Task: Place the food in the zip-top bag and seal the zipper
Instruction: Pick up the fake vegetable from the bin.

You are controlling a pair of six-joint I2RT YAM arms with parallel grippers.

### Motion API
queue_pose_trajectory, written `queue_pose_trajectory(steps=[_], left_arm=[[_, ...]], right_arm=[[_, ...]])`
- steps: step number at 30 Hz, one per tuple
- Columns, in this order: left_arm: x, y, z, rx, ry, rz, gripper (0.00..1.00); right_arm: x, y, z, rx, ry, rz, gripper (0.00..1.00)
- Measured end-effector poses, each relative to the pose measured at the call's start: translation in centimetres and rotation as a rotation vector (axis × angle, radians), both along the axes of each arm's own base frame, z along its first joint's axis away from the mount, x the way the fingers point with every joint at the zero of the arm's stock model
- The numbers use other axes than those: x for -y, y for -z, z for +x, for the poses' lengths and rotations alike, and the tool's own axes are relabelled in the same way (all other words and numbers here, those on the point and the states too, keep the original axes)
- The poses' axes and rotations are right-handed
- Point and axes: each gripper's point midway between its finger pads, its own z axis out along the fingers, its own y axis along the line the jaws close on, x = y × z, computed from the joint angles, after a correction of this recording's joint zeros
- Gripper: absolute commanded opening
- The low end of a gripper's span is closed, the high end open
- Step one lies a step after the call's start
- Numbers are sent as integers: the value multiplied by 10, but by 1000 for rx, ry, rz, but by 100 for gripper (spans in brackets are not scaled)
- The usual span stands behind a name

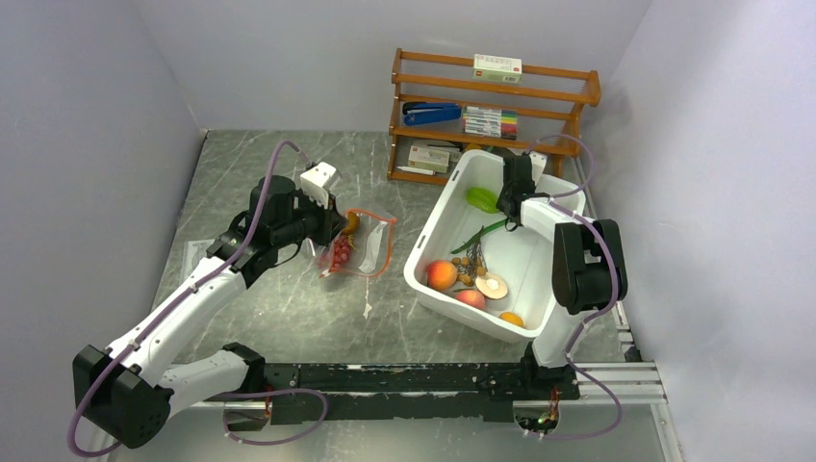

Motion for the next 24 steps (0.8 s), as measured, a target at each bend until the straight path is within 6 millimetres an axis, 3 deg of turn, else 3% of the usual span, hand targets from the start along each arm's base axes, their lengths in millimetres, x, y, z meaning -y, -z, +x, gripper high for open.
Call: queue_pose_trajectory(steps=[5,15,24], left_arm=[[0,0,0,0,0,0,7],[0,0,0,0,0,0,7],[0,1,0,-2,0,1,7]], right_arm=[[0,0,0,-1,-1,1,0],[0,-5,-10,-21,-3,-1,0],[0,-31,-33,-41,-9,-7,0]])
